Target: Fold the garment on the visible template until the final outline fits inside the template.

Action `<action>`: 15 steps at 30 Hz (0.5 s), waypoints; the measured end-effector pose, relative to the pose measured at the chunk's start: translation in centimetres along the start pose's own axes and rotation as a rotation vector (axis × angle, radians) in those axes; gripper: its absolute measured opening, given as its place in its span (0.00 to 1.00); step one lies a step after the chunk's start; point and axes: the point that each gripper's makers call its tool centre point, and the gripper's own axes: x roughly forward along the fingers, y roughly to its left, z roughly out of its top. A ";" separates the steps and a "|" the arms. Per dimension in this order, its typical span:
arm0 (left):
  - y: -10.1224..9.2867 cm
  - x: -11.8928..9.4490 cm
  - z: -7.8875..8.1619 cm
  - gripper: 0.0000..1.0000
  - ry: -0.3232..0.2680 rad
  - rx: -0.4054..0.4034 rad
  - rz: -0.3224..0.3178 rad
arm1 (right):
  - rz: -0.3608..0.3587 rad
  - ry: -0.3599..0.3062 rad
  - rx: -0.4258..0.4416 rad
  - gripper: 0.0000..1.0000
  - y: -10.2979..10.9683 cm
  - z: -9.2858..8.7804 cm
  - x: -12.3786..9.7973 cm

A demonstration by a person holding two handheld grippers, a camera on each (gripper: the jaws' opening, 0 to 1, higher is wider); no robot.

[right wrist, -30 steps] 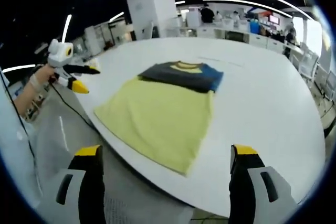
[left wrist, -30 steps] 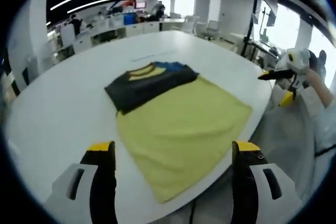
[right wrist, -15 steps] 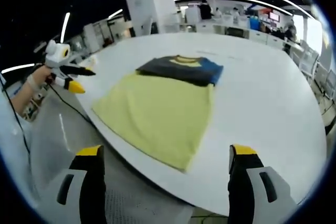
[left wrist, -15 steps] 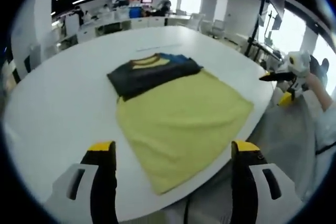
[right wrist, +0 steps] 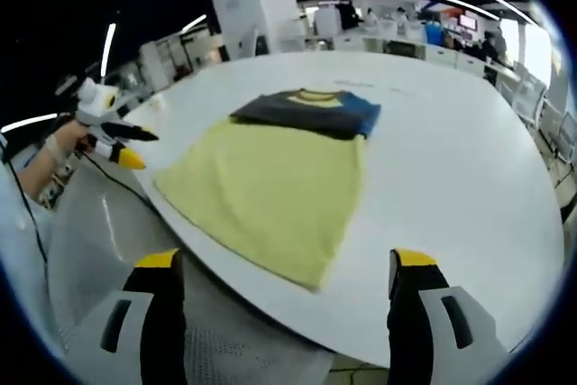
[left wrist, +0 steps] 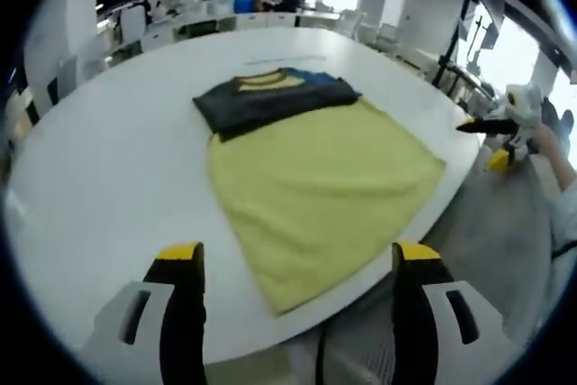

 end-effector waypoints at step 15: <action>0.7 1.1 -1.9 0.74 0.054 -0.040 0.003 | -0.009 0.052 0.009 0.90 -0.3 -0.8 1.0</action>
